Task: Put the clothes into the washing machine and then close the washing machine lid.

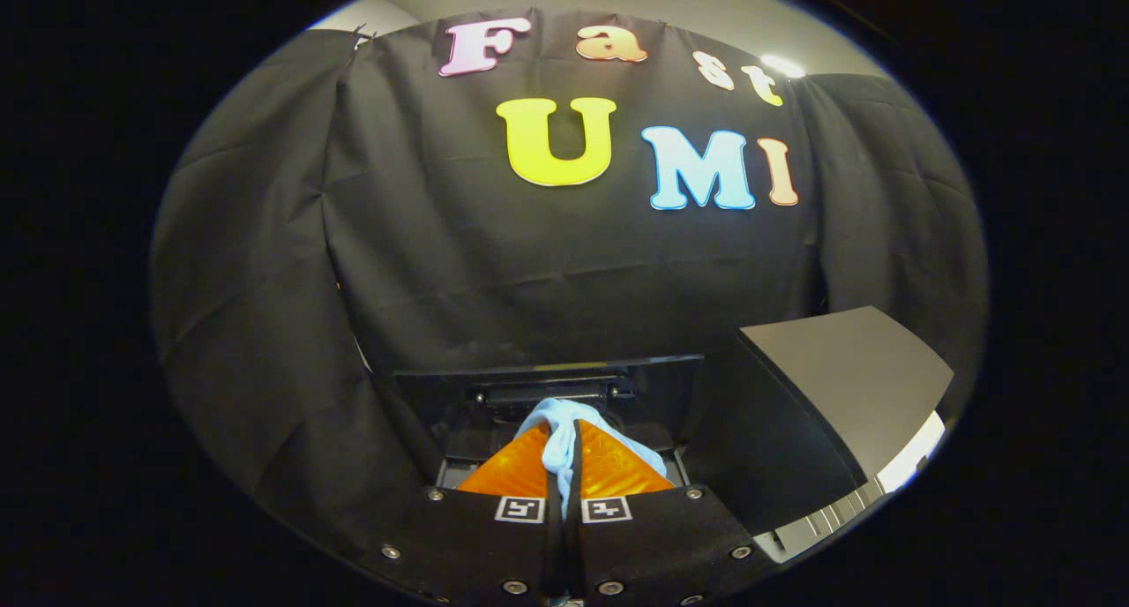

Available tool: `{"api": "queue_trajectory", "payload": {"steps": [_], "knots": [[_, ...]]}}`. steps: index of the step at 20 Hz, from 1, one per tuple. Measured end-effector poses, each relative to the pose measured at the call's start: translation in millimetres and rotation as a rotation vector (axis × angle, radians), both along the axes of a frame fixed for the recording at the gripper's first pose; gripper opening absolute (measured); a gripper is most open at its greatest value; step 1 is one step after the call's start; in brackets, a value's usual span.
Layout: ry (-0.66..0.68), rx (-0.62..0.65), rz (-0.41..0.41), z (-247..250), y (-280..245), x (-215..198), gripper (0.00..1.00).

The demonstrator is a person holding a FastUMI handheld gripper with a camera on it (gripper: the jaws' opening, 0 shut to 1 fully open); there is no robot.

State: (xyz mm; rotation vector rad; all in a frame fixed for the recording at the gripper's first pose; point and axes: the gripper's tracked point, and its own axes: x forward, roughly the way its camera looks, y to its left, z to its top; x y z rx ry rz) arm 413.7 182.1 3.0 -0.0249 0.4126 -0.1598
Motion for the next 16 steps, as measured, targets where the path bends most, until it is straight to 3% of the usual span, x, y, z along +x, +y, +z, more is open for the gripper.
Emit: {"api": "queue_trajectory", "payload": {"steps": [8,16], "knots": [[0.205,0.024,0.002,-120,0,5,0.01],[0.398,0.048,0.041,-207,7,-7,0.01]]}}
